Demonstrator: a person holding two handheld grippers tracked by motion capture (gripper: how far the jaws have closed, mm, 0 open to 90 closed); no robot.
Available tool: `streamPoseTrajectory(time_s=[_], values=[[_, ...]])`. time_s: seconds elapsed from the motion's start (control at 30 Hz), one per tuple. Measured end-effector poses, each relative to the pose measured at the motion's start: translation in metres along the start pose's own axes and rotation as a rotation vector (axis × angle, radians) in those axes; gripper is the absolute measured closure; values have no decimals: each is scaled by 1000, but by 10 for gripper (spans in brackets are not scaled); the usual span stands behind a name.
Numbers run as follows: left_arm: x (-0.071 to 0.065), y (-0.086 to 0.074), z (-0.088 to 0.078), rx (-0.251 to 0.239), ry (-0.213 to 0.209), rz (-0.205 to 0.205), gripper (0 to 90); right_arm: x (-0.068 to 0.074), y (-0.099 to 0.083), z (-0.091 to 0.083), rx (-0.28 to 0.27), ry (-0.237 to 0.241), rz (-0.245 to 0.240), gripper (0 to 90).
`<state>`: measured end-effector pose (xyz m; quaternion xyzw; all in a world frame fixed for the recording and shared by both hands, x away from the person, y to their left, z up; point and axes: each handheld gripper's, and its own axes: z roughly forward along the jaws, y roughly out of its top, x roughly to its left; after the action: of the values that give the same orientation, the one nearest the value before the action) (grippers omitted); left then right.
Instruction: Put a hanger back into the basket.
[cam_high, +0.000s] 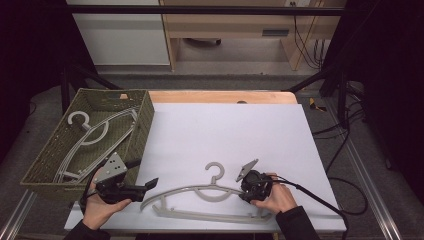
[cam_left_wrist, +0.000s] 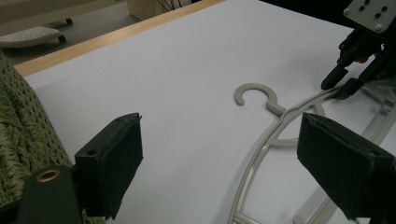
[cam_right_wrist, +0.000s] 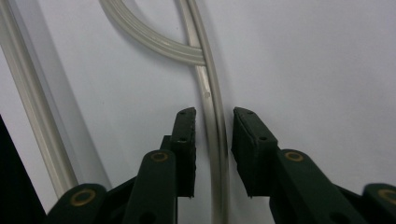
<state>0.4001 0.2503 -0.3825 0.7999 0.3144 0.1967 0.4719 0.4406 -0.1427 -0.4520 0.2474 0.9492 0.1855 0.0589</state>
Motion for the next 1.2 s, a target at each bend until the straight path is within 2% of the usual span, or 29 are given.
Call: streamPoseTrajectory(time_s=[0.03,0.07,0.13,0.17,0.27,0.5,0.63,0.67,0.73,0.9,0.97,1.2], values=[[0,0,0,1,0,1,140,0,0,0,2,7,-7,740],[0,0,1,2,-1,0,140,1,1,1,-4,20,8,747],[-1,0,1,4,-4,0,140,1,1,1,11,9,-12,764],[-1,0,1,5,-5,0,140,2,2,1,17,12,-4,777],[-1,0,2,9,-7,4,141,4,4,1,37,3,-22,804],[-3,-1,4,24,-12,8,144,4,6,1,53,15,-60,821],[-5,-1,7,40,-26,19,150,2,6,1,33,36,-64,825],[-6,-1,8,45,-31,21,151,3,6,1,30,29,-61,825],[-8,0,10,57,-40,33,152,1,5,0,6,11,-94,826],[-15,1,19,111,-71,64,165,1,5,-5,-20,-6,-107,828],[-18,2,25,149,-89,76,171,2,4,-8,-25,-8,-105,828],[-28,3,53,276,-116,119,221,3,4,-16,-45,-33,-144,828]])
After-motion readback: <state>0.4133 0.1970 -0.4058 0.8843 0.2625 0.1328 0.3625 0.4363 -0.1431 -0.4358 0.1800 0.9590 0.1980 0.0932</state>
